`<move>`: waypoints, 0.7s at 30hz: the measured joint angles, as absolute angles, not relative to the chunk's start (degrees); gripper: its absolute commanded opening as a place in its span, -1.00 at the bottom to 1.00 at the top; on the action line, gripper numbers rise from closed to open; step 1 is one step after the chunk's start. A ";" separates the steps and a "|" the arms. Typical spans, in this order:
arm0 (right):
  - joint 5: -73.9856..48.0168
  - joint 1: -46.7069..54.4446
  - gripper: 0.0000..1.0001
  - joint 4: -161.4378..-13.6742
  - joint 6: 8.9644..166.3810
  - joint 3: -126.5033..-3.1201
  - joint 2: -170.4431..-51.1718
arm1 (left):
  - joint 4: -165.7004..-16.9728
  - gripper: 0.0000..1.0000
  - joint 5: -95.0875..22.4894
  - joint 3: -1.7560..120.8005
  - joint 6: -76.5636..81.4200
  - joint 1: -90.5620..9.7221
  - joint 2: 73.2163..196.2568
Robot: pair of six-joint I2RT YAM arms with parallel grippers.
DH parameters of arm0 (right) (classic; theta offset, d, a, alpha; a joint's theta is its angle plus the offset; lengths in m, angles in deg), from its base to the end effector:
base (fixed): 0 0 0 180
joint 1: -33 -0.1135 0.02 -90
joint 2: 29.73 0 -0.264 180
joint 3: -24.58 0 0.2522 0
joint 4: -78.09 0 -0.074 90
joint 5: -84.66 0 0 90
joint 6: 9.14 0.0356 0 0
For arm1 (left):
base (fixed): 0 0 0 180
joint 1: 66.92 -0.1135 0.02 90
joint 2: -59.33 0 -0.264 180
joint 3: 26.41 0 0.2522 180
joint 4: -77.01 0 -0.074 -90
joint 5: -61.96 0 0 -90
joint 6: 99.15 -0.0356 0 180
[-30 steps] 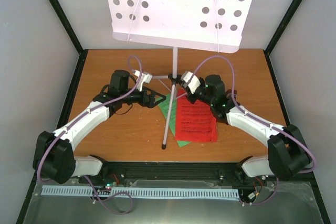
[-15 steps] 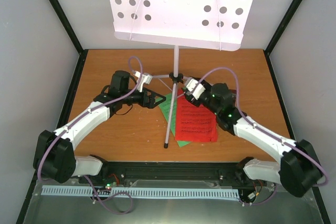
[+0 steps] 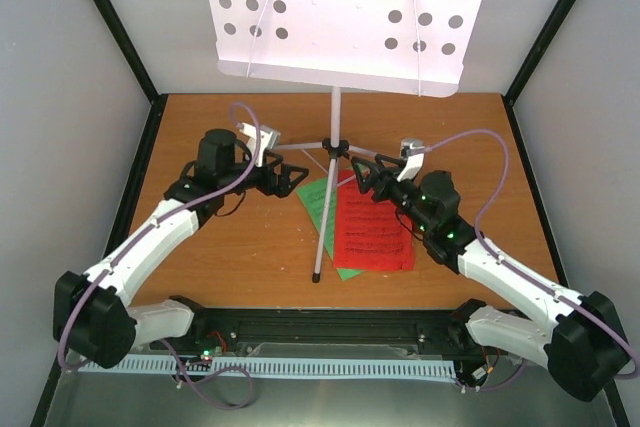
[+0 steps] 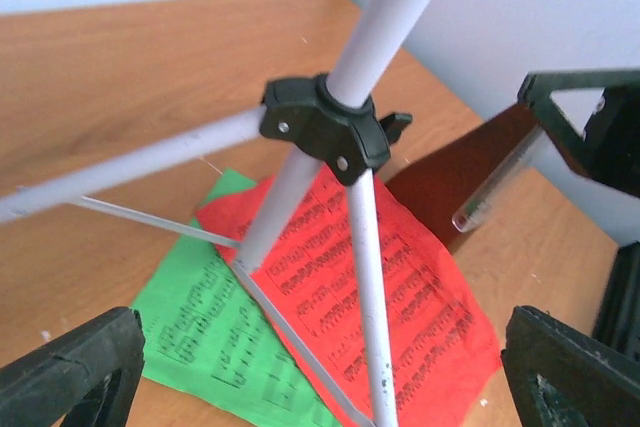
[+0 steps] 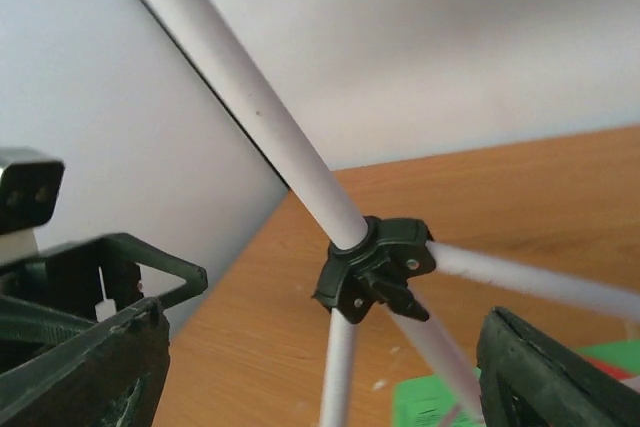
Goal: Pack up the instrument practice props
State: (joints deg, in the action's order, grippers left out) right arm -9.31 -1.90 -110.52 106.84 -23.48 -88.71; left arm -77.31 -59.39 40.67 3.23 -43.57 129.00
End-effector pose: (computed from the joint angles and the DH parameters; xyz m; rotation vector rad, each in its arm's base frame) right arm 0.1963 0.1399 0.2876 -0.1866 1.6724 0.8687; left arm 0.2425 -0.1249 0.3002 0.5491 2.0486 -0.9422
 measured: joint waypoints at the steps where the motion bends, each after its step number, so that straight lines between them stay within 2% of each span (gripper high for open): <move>1: -9.20 -1.90 0.66 -110.67 111.62 -23.48 -88.93 | -77.35 0.98 -58.10 40.67 2.86 -43.57 128.15; 8: -10.53 -1.92 0.65 -110.00 132.87 -25.08 -93.41 | -77.62 0.99 -52.27 40.04 0.91 -43.57 124.39; 21: -9.55 -1.92 0.68 -104.75 136.23 -29.32 -95.48 | -77.62 0.99 -50.58 39.51 0.26 -43.57 123.95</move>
